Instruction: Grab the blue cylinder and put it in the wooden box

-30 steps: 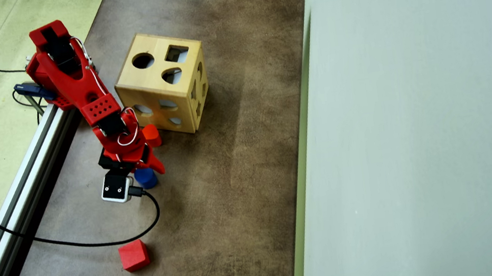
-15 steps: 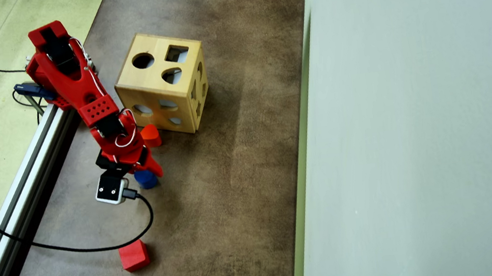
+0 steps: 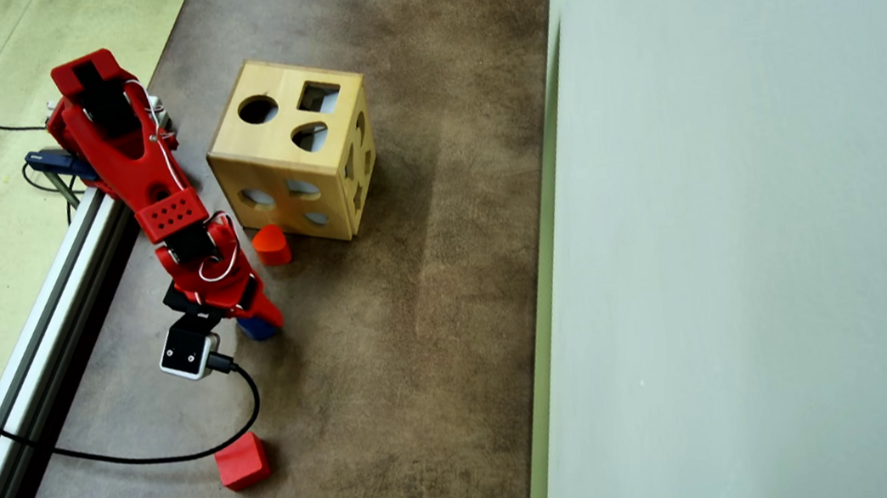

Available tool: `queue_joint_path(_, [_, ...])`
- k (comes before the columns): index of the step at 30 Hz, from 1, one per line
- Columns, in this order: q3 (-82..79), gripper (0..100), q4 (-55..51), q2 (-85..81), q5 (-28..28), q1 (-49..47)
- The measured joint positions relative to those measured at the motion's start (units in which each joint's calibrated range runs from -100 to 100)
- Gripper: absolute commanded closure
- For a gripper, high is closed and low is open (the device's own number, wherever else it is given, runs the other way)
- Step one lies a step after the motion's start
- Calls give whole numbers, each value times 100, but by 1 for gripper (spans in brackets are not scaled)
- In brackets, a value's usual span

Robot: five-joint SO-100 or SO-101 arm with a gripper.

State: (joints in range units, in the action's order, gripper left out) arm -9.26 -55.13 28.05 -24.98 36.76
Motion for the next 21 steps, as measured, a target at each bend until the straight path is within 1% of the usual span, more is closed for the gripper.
queue_joint_path(4, [0,79,0,0,0,-7])
queue_joint_path(6, [0,81,0,0,0,-7])
queue_joint_path(21, [-9,82,-8,-212,0,-7])
